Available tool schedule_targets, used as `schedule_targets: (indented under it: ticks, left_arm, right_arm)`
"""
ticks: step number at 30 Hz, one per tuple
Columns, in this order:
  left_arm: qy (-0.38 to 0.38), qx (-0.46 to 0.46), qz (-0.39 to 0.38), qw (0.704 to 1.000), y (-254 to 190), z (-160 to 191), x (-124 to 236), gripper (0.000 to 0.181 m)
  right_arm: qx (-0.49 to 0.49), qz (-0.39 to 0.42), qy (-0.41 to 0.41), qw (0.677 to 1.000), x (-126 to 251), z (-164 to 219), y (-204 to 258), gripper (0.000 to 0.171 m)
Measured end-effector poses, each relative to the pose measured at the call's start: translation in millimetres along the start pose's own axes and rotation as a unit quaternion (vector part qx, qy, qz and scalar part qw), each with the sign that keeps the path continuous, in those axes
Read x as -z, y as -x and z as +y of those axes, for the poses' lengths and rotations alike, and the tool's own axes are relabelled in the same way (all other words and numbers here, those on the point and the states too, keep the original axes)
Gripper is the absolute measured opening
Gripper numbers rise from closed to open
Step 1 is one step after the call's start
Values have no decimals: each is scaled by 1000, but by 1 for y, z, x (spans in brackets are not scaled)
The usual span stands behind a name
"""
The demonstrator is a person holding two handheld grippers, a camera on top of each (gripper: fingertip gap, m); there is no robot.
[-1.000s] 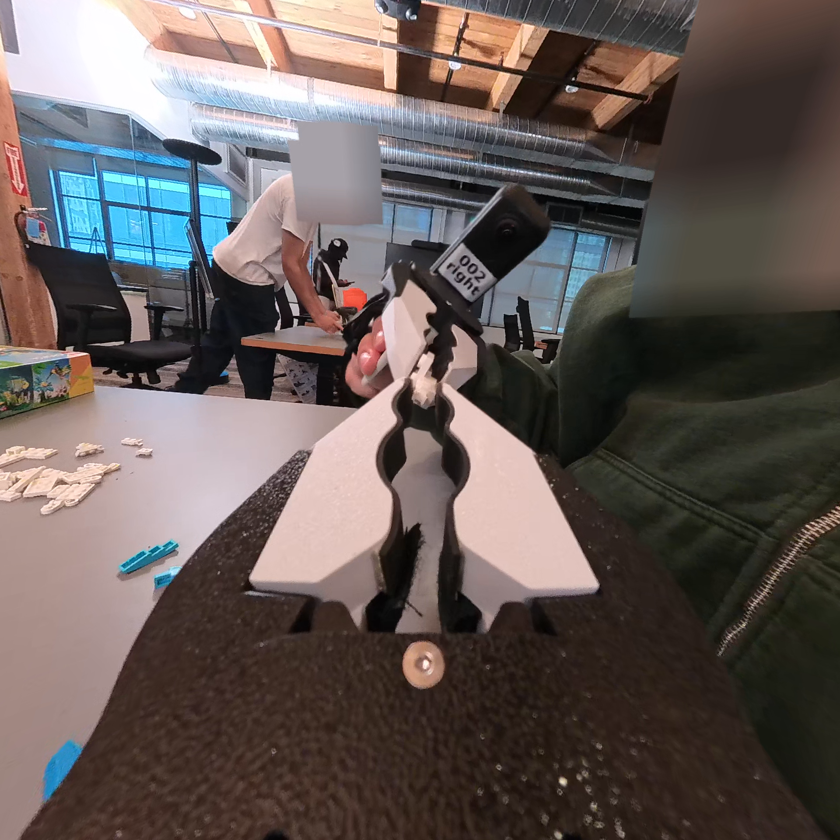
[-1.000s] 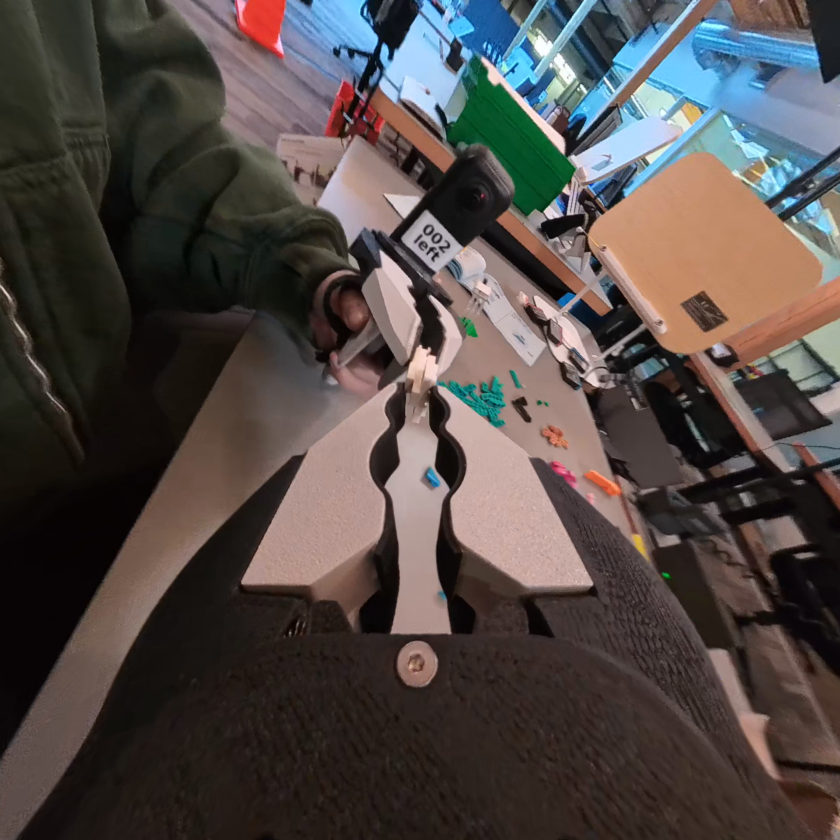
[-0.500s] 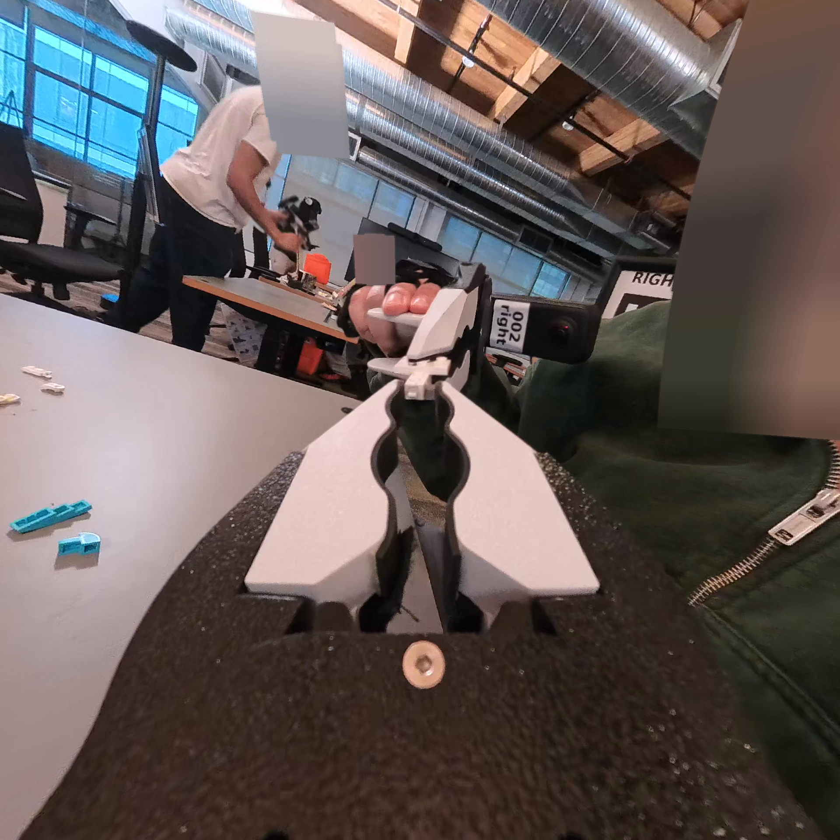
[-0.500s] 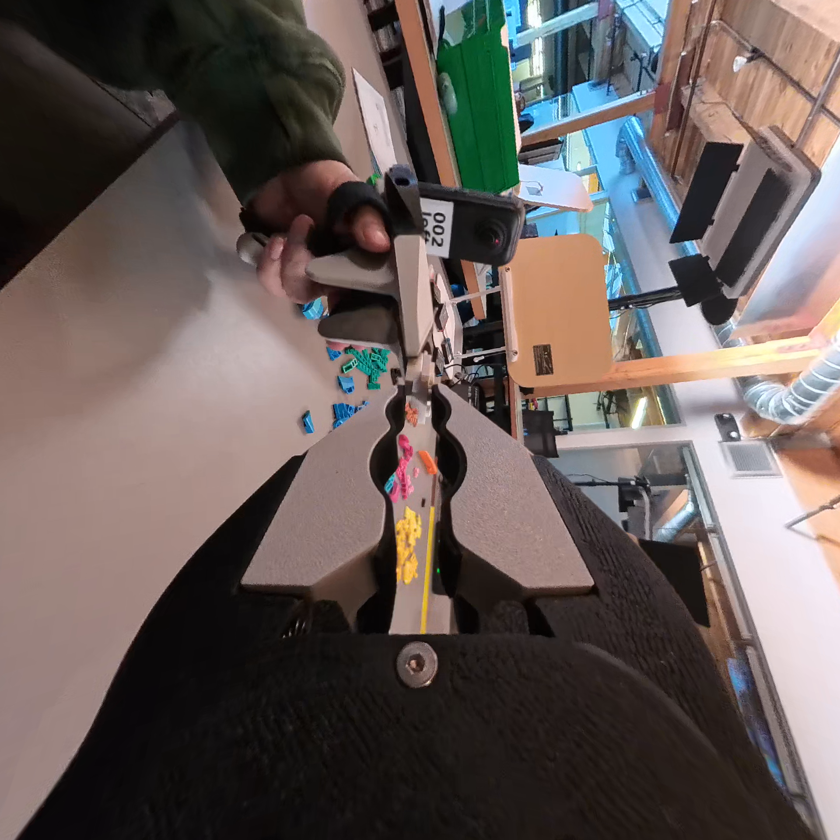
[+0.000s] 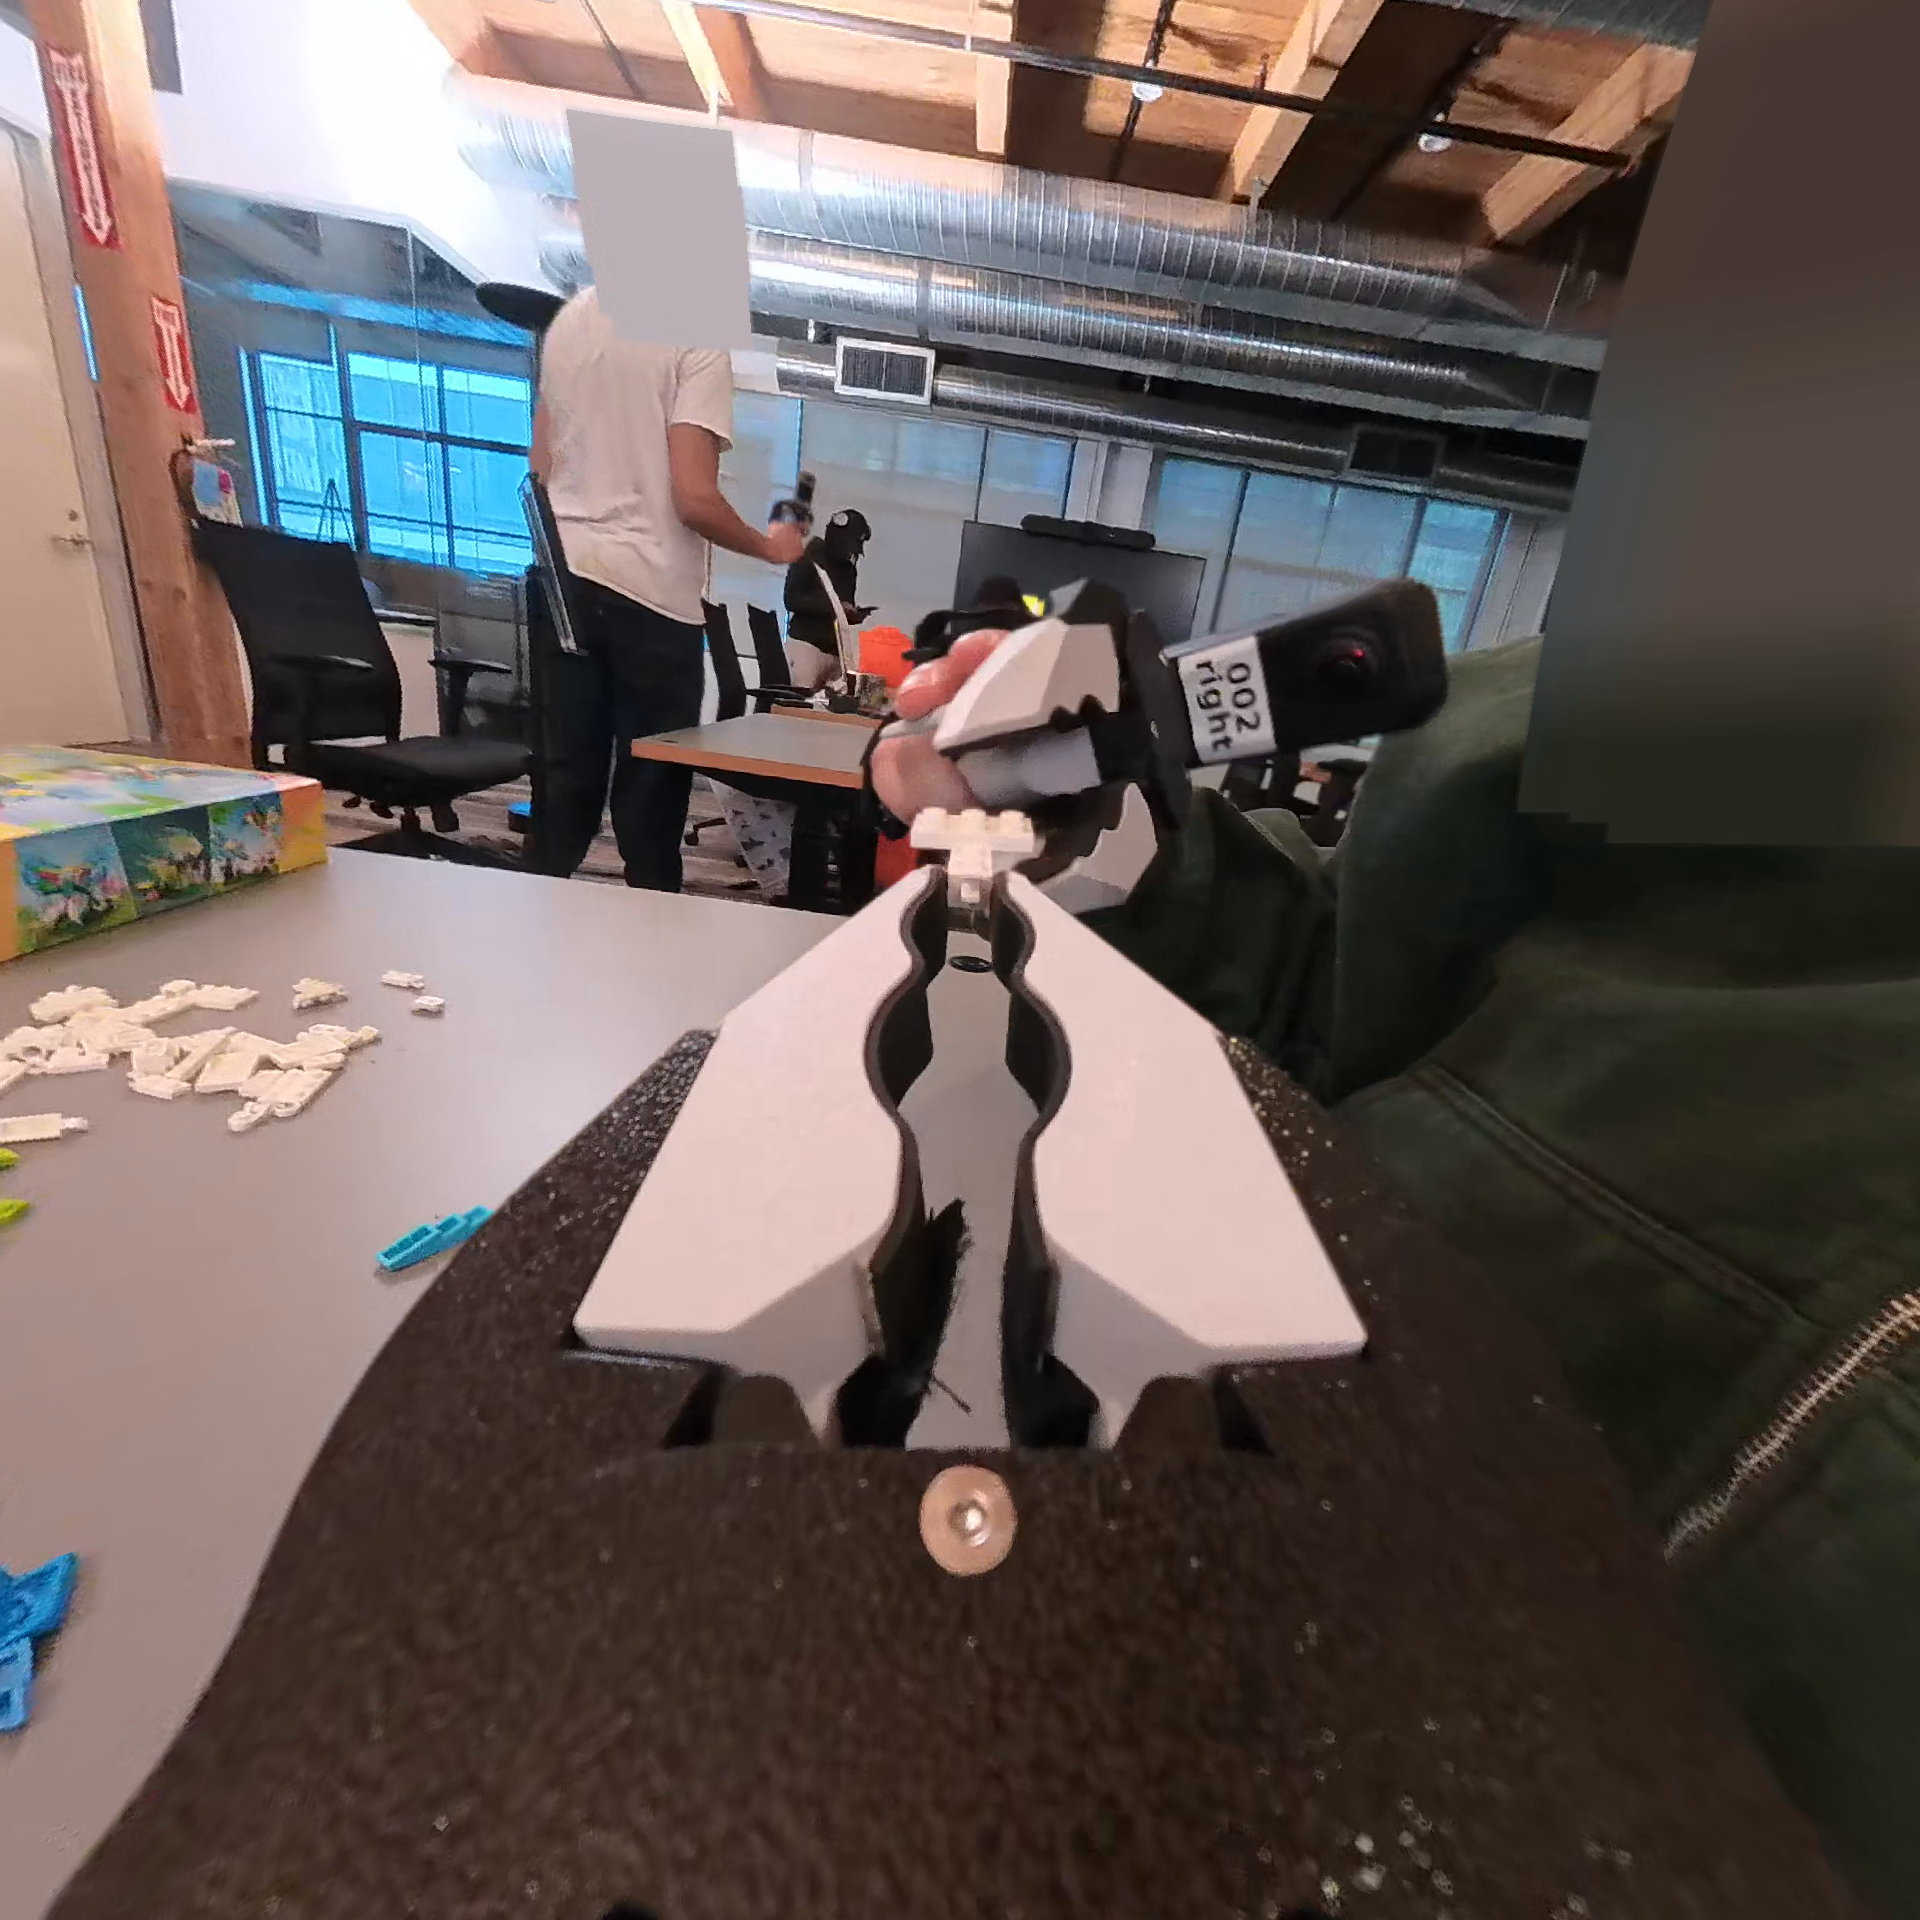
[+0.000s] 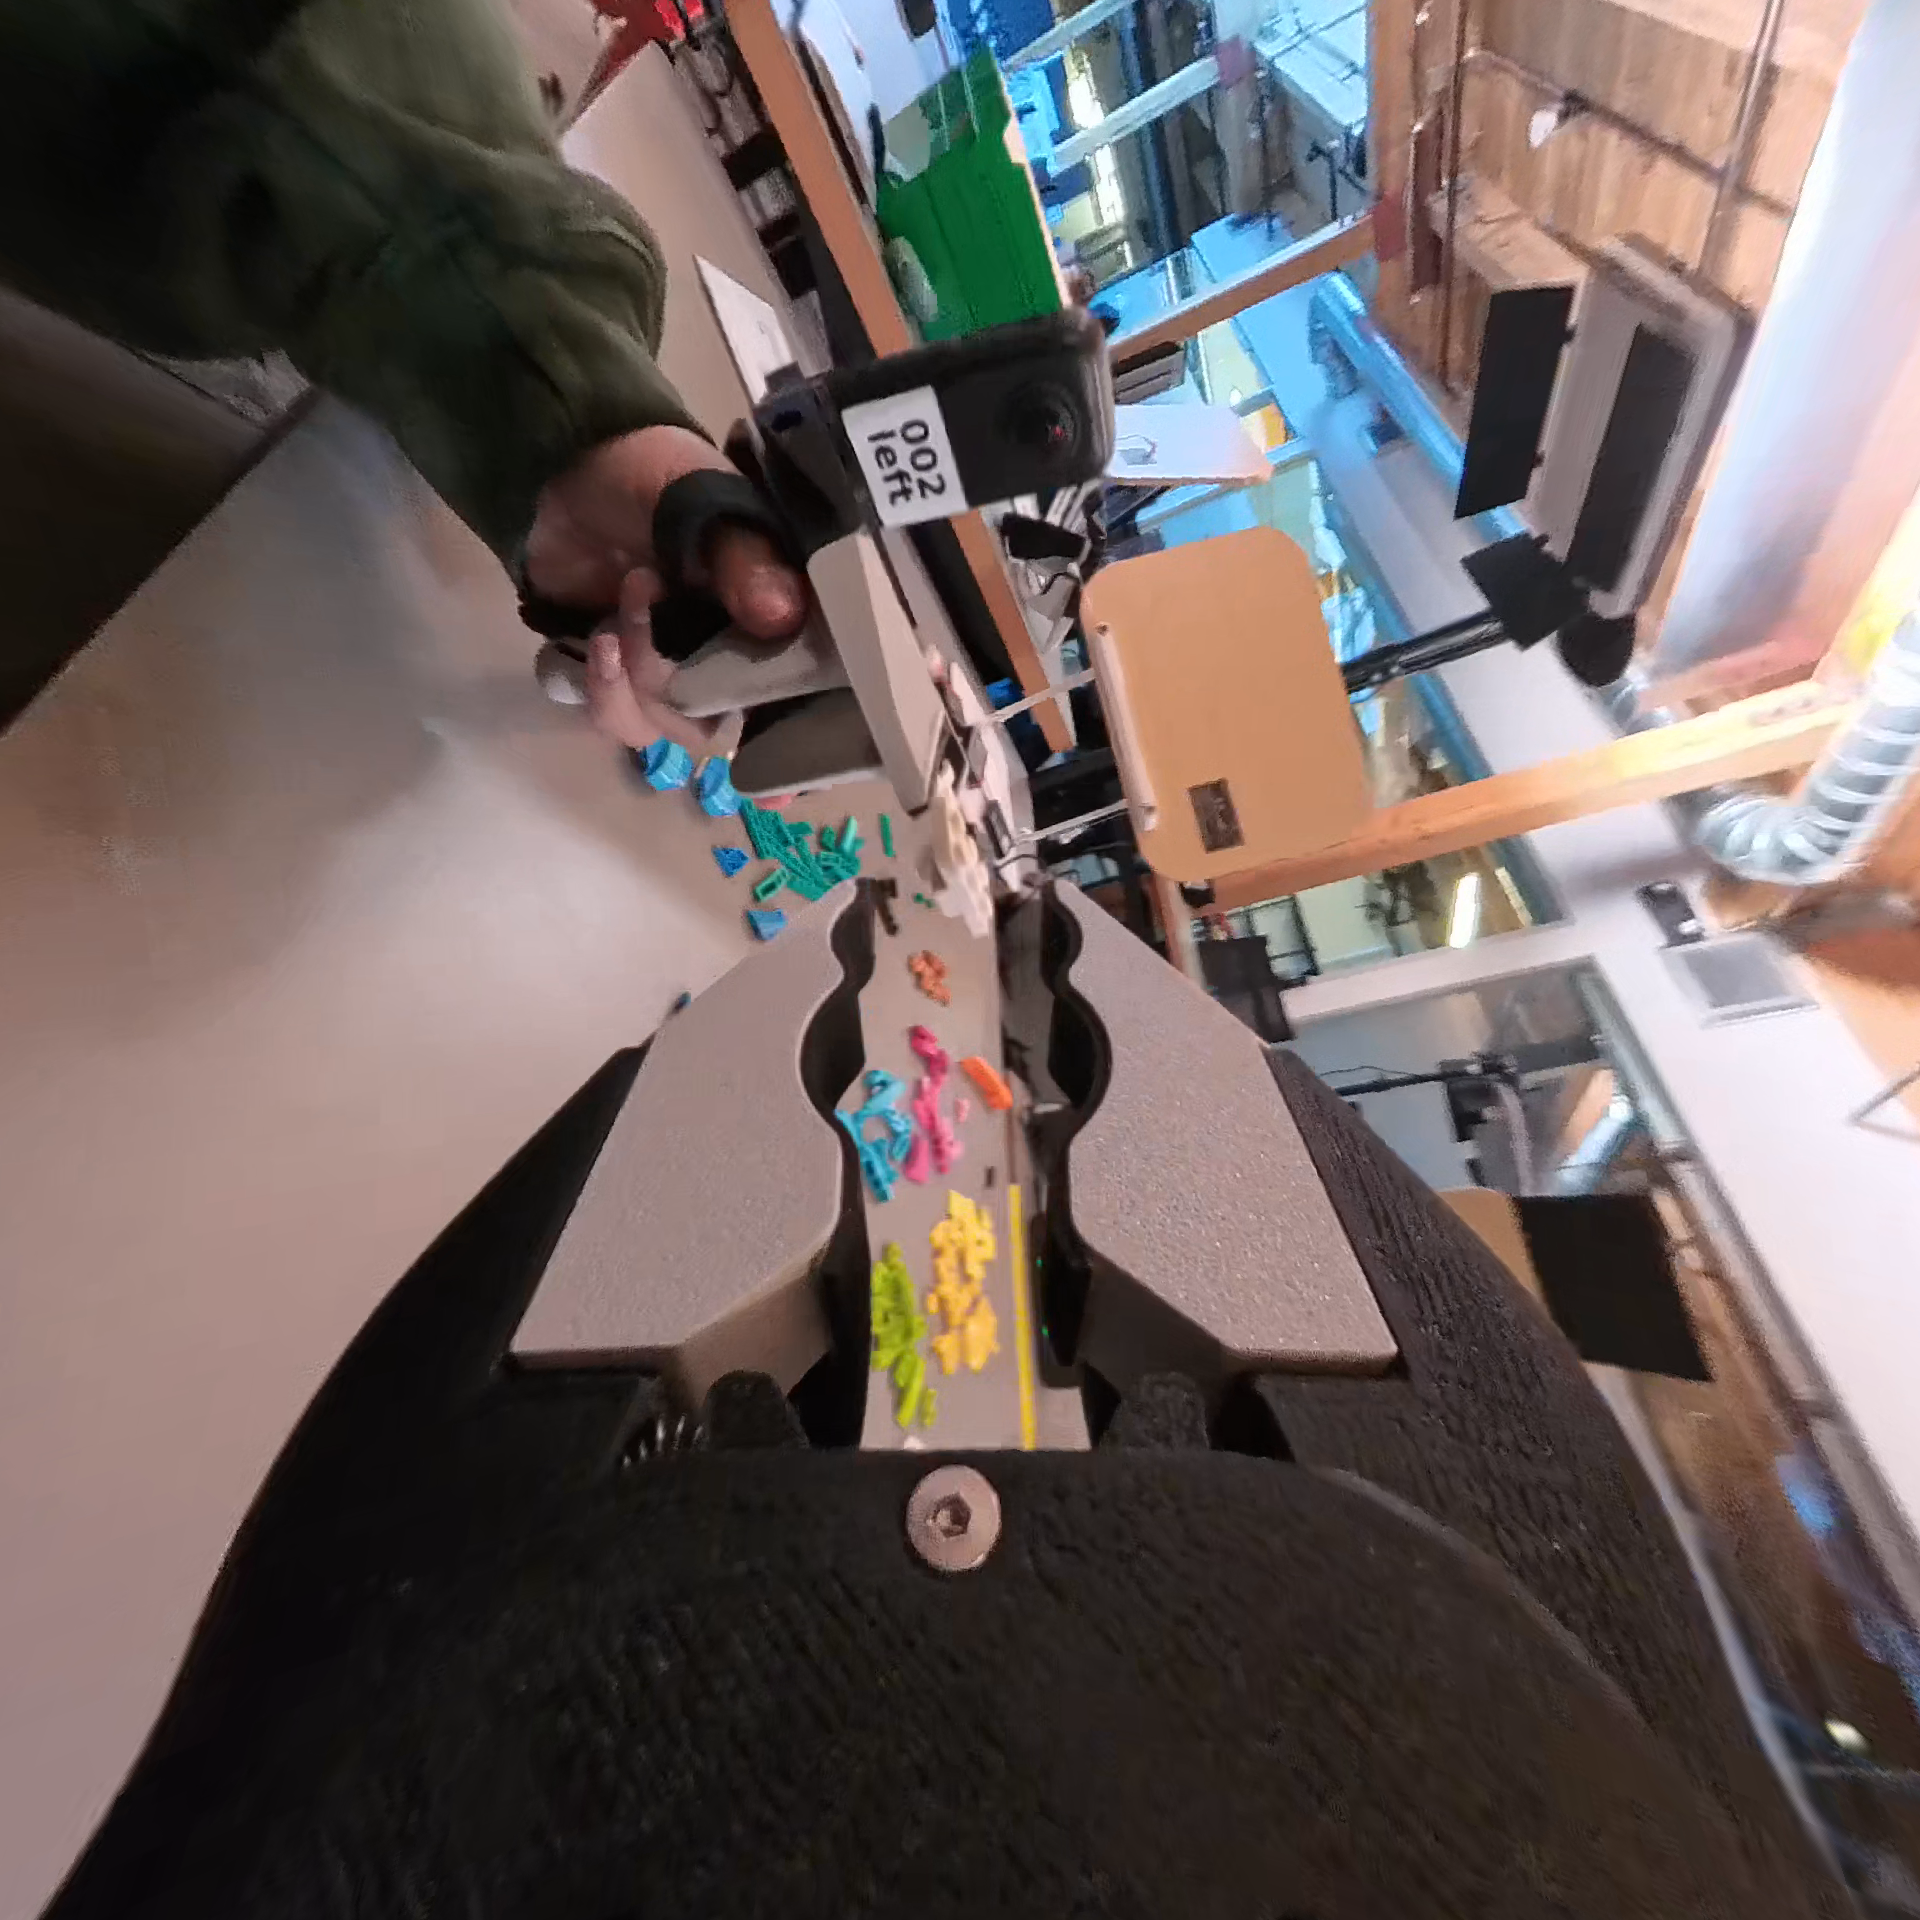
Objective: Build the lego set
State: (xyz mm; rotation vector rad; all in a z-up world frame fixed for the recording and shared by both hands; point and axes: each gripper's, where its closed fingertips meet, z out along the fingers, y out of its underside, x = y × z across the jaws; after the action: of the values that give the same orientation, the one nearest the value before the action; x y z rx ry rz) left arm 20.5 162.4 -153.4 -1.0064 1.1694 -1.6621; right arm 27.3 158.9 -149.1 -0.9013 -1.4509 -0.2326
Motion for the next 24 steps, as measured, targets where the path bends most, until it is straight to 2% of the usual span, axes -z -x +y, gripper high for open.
schedule_targets:
  ticks: [1,3,7,16,18,19,20,23,24]
  left_arm:
    - [2,9,2,1000,0,2,-1,5]
    - [8,30,9,999,-1,6,-3,5]
    - [6,71,25,997,-3,7,-6,5]
    - [16,105,25,994,3,15,-3,5]
    - [10,94,18,995,5,14,-2,5]
    - [15,77,13,997,5,15,-2,5]
    - [22,48,1,999,6,18,-2,6]
    - [16,-52,-22,998,6,16,0,6]
    - [15,-82,-31,996,6,15,1,6]
  right_arm:
    - [19,5,5,1000,-2,-1,1,30]
    - [61,15,21,998,-6,-2,4,29]
    - [101,20,28,994,-8,-3,7,10]
    - [93,-13,64,994,-12,5,14,10]
    - [45,-7,50,998,-13,7,12,12]
    - [2,-13,40,999,-14,8,12,29]
    - [-58,-34,29,997,-14,8,14,37]
    - [-227,-87,-5,970,-10,9,13,62]
    - [-267,-105,-16,958,-8,9,13,61]
